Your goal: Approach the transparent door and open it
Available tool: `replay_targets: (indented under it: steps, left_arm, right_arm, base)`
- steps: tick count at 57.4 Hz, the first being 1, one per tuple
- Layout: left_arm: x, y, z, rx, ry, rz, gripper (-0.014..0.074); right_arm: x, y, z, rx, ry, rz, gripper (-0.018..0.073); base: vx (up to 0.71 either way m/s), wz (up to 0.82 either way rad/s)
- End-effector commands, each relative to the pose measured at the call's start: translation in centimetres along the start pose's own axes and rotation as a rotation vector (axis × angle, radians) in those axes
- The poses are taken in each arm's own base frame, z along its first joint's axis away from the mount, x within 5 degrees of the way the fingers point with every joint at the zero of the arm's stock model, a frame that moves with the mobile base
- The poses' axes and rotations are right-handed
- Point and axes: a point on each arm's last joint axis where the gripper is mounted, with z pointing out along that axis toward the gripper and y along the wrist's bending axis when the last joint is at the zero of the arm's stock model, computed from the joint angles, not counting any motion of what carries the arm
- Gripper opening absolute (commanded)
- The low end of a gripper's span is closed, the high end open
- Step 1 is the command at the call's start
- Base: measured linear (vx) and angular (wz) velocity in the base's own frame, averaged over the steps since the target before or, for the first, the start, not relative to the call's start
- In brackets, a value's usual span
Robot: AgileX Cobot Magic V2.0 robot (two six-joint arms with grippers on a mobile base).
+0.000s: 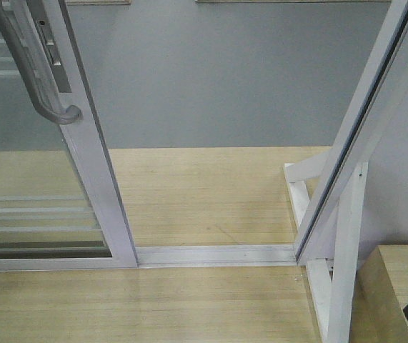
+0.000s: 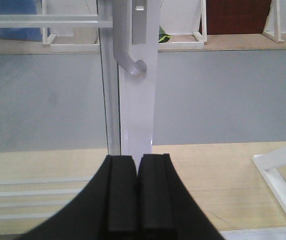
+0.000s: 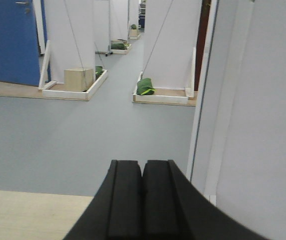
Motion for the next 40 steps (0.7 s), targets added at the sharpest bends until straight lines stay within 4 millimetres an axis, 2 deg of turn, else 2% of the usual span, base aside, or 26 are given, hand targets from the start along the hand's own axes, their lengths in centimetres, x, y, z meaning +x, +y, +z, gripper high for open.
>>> replay_targets:
  steps: [1,40]
  left_arm:
    - [0.22,0.02,0.18,0.001,-0.06,-0.01,0.0004]
    - [0.22,0.02,0.18,0.001,-0.06,-0.01,0.0004]
  right_arm:
    - [-0.31,-0.18,-0.06,0.03,-0.078,0.0,0.0]
    - [-0.31,-0.19,-0.06,0.031,-0.078,-0.002,0.0]
  base:
    - [0.0,0.0]
    - [0.0,0.0]
